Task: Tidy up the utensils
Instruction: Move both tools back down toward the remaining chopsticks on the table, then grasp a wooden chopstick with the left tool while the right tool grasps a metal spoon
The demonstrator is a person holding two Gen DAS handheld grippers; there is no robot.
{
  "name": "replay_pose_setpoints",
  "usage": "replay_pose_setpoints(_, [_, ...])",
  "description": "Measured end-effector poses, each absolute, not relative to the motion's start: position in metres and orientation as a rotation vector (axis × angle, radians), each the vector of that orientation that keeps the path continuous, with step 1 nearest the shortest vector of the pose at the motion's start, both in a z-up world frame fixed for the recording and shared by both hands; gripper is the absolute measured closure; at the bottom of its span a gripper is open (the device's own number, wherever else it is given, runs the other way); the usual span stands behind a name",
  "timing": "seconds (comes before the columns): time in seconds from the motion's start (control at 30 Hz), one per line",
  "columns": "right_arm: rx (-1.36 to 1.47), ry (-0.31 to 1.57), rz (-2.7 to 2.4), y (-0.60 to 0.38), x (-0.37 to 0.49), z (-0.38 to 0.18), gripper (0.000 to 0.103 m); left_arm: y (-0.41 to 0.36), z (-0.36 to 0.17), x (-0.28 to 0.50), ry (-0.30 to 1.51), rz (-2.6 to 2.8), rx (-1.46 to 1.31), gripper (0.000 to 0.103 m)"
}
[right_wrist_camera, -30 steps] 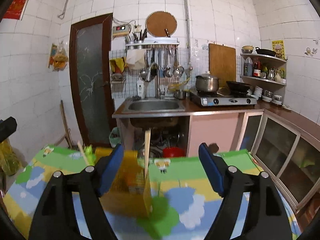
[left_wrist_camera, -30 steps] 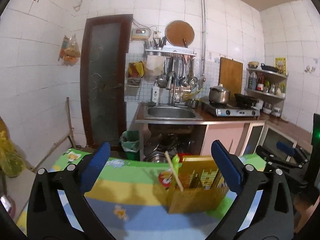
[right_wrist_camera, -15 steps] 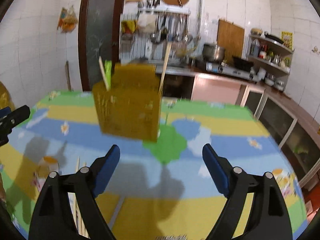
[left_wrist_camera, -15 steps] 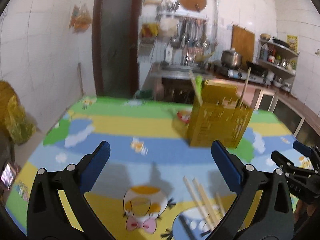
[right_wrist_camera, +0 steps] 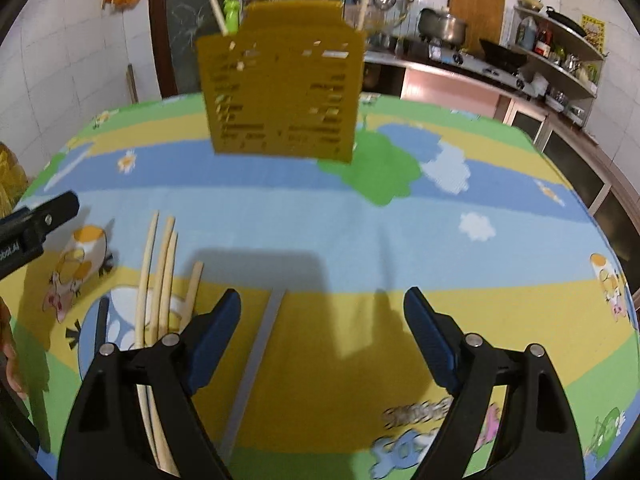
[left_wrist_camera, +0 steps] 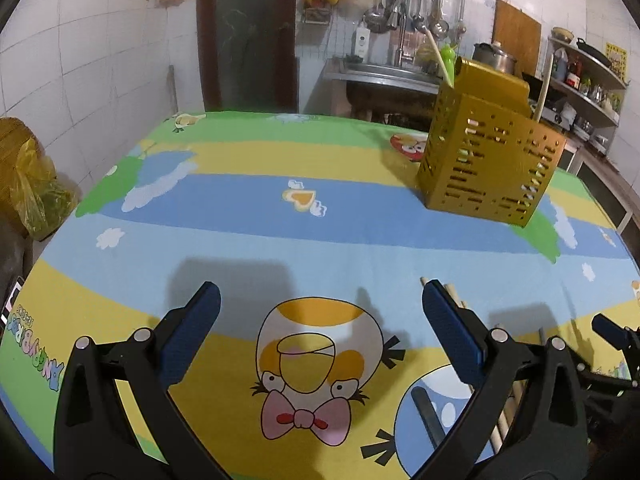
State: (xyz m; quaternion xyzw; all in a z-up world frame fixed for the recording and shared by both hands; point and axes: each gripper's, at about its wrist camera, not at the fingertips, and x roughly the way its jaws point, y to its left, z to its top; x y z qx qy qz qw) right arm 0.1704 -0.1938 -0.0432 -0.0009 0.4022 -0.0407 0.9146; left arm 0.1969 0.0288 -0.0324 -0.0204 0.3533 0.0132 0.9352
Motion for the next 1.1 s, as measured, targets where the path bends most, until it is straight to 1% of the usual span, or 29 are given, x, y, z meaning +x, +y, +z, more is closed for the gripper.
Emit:
replay_pose_setpoints(0.03, [0.002,0.841,-0.085,-0.192,0.171,-0.046,0.026,0.027,-0.034,0.197,0.724,0.027,-0.034,0.005])
replay_pose_setpoints(0.07, [0.008,0.852,-0.084,-0.19,0.171,-0.047,0.034,0.026,-0.034,0.197,0.725,0.026,-0.028,0.005])
replay_pose_setpoints(0.1, [0.023,0.879,-0.077,-0.188,0.172,-0.051,0.046,0.024,-0.035,0.197,0.728,0.024,-0.021,0.005])
replay_pose_setpoints(0.17, [0.045,0.89,-0.074,-0.185,0.171,-0.052,0.051,0.02,-0.036,0.197,0.736,0.021,-0.014,0.005])
replay_pose_setpoints(0.2, [0.047,0.892,-0.077,-0.184,0.17,-0.052,0.058,0.018,-0.038,0.197,0.742,0.017,-0.008,0.005])
replay_pose_setpoints(0.23, [0.056,0.896,-0.067,-0.182,0.168,-0.051,0.062,0.017,-0.038,0.197,0.746,0.014,-0.003,0.005])
replay_pose_setpoints(0.3, [0.053,0.898,-0.054,-0.178,0.167,-0.05,0.076,0.012,-0.039,0.197,0.75,0.016,0.01,0.005])
replay_pose_setpoints(0.4, [0.053,0.897,-0.027,-0.175,0.166,-0.05,0.088,0.006,-0.039,0.197,0.764,0.009,0.011,0.005])
replay_pose_setpoints(0.47, [0.065,0.894,-0.016,-0.178,0.167,-0.05,0.091,0.003,-0.04,0.197,0.778,0.003,0.004,0.005])
replay_pose_setpoints(0.67, [0.069,0.887,-0.017,-0.195,0.175,-0.046,0.094,-0.008,-0.051,0.201,0.844,-0.013,-0.015,0.005])
replay_pose_setpoints(0.93, [0.108,0.896,-0.036,-0.234,0.19,-0.05,0.094,-0.019,-0.067,0.214,0.939,-0.003,-0.036,0.006])
replay_pose_setpoints(1.1, [0.091,0.872,-0.03,-0.234,0.189,-0.053,0.094,-0.027,-0.073,0.22,0.951,0.005,0.001,0.008])
